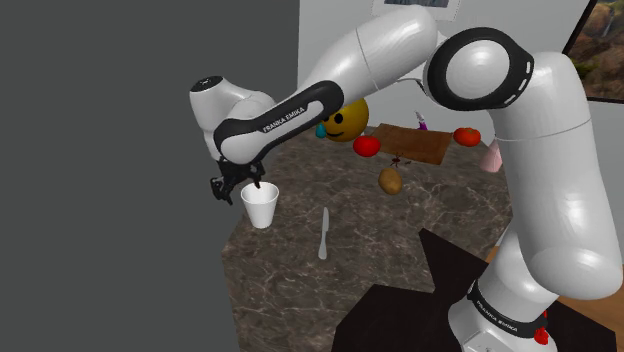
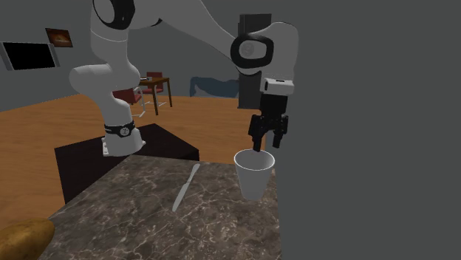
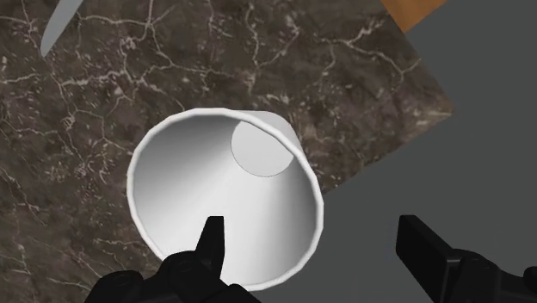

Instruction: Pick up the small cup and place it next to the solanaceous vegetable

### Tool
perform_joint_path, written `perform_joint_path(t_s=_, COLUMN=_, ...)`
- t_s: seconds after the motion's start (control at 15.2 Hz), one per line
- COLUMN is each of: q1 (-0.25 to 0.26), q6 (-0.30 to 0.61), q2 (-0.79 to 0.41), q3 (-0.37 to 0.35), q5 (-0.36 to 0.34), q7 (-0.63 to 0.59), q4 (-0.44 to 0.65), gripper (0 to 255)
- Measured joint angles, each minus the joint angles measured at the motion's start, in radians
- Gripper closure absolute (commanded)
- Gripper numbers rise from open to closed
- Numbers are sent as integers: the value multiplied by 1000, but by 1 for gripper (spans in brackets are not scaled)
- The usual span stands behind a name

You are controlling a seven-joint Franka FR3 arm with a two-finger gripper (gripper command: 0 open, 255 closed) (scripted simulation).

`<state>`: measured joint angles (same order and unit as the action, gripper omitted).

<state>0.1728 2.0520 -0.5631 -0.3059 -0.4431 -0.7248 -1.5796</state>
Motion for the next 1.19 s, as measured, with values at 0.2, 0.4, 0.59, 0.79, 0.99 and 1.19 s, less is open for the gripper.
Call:
perform_joint_path(t_s=0.2, q1=-1, q6=15, q2=2, q3=3, q5=-3, q7=1, q4=-9, gripper=0)
perform_joint_path(t_s=0.4, q1=5, q6=21, q2=1, q3=12, q5=-9, q7=-6, q4=-10, gripper=0)
perform_joint_path(t_s=0.59, q1=8, q6=22, q2=-1, q3=16, q5=-9, q7=-7, q4=-7, gripper=0)
perform_joint_path(t_s=0.79, q1=7, q6=21, q2=-7, q3=15, q5=-7, q7=3, q4=0, gripper=255)
perform_joint_path(t_s=0.99, q1=11, q6=33, q2=-9, q3=22, q5=-9, q7=15, q4=1, gripper=255)
perform_joint_path(t_s=1.19, q1=14, q6=50, q2=-12, q3=25, q5=-8, q7=12, q4=1, gripper=255)
